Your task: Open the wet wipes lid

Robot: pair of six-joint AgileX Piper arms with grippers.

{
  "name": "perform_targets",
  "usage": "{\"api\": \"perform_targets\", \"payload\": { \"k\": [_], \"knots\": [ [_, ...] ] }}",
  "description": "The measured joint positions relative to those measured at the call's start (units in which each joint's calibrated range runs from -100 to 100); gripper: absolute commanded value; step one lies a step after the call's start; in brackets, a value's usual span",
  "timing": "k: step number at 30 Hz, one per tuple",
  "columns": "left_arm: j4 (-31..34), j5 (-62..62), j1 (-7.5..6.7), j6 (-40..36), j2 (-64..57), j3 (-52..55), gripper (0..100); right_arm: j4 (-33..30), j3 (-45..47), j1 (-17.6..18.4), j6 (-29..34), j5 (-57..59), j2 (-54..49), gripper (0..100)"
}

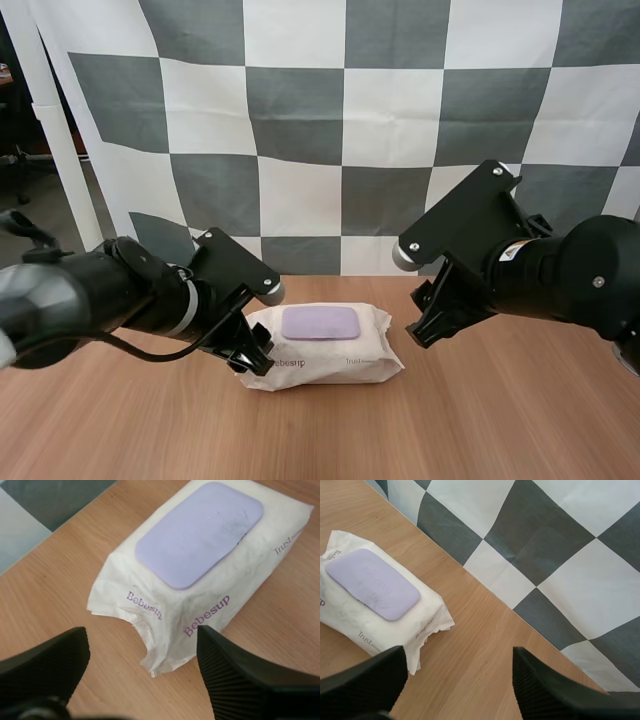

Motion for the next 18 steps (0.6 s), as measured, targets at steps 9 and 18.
{"api": "perform_targets", "payload": {
  "k": [9,18],
  "knots": [
    [-14.78,-8.24,0.0,13.35,10.3,4.69,100,0.0,0.0,0.0,-0.87,-0.67,0.0,100],
    [-27.84,-7.22,0.0,26.67,21.25,2.06,100,1.61,0.0,0.0,-1.16,-0.1,0.0,100]
  ]
}}
